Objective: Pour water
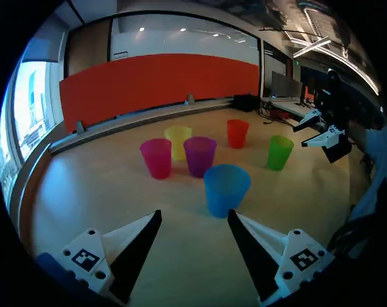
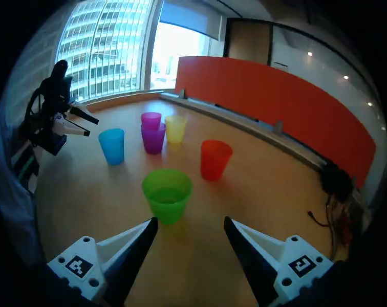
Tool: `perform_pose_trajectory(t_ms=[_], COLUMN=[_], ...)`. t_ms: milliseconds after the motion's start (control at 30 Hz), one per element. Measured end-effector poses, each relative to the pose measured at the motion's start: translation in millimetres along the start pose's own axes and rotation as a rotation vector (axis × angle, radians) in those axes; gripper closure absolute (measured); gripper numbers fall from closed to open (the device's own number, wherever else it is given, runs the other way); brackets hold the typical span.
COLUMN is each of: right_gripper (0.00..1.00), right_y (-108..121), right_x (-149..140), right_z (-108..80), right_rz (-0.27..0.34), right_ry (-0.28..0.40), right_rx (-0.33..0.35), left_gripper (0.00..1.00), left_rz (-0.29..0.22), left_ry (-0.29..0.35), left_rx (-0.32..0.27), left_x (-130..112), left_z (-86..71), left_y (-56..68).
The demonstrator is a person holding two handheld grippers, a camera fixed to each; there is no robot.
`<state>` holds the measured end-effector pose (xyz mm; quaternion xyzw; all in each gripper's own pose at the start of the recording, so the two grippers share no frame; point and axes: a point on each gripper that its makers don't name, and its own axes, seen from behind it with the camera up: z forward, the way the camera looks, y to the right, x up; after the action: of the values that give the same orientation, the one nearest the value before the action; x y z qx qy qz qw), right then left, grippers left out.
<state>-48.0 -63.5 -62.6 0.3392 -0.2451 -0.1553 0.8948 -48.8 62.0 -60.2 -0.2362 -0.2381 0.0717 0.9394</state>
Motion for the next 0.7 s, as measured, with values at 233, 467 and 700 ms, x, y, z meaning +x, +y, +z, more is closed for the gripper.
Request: perform_pose_trajectory(t_ms=[233,467,700], right_gripper=[0.0,0.0,0.0], right_y=[14,33,57], right_x=[26,53,77], right_z=[-15.9,-27.5,-34.8], right_rz=[0.046,0.124,0.181], right_ry=[0.096,0.209,0.32], right_rx=[-0.084,-0.188,-0.332], left_gripper=[0.04,0.04,0.04], left_rz=[0.005,0.035,0.046], left_ry=[0.088,0.185,0.268], left_rx=[0.086,0.188,0.287], left_x=[19,41,61], left_z=[-8.8,-22.5,-36.7], left_y=[-18.1,-36.1,-53.8])
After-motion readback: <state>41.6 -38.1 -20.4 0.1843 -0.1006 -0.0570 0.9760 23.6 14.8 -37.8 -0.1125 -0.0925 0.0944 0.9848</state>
